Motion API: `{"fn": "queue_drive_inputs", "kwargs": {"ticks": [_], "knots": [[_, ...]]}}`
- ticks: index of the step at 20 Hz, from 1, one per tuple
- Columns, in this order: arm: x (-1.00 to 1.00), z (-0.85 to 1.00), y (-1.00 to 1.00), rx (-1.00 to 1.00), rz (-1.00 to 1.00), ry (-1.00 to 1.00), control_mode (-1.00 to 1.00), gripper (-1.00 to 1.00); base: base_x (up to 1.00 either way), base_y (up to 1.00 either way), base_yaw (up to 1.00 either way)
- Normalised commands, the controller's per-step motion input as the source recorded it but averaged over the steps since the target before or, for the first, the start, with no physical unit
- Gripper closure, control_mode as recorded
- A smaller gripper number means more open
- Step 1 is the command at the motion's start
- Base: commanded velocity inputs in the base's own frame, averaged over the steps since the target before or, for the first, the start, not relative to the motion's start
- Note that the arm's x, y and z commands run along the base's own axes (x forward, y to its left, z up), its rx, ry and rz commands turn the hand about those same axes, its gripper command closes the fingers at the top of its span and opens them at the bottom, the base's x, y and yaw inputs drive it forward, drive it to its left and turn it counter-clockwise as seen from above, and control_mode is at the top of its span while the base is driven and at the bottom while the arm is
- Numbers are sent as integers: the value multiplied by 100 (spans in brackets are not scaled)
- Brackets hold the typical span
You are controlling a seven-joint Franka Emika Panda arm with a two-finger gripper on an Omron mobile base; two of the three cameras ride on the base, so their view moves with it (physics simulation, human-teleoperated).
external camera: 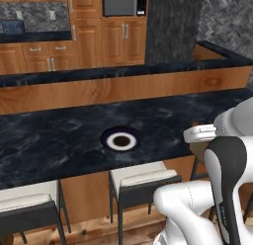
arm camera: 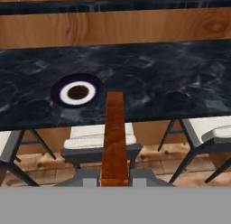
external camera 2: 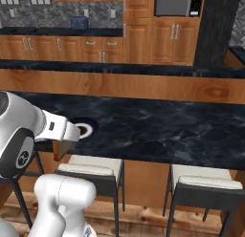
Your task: Start the toaster. Once the lever pops up, take the bread to the plate on the dining counter.
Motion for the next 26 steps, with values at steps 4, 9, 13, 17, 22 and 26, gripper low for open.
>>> {"fn": "queue_drive_inputs", "kwargs": {"ticks": [4, 9, 13, 17, 22, 26], "knots": [[0, 0, 0, 0, 0, 0, 100, 100, 47, 0, 0], [0, 0, 0, 0, 0, 0, 100, 100, 29, 0, 0], [0, 0, 0, 0, 0, 0, 100, 100, 15, 5, 0], [0, 0, 0, 0, 0, 0, 100, 100, 0, 21, 0], [0, 0, 0, 0, 0, 0, 100, 100, 0, 31, 0], [0, 0, 0, 0, 0, 0, 100, 100, 0, 41, 0]]}}
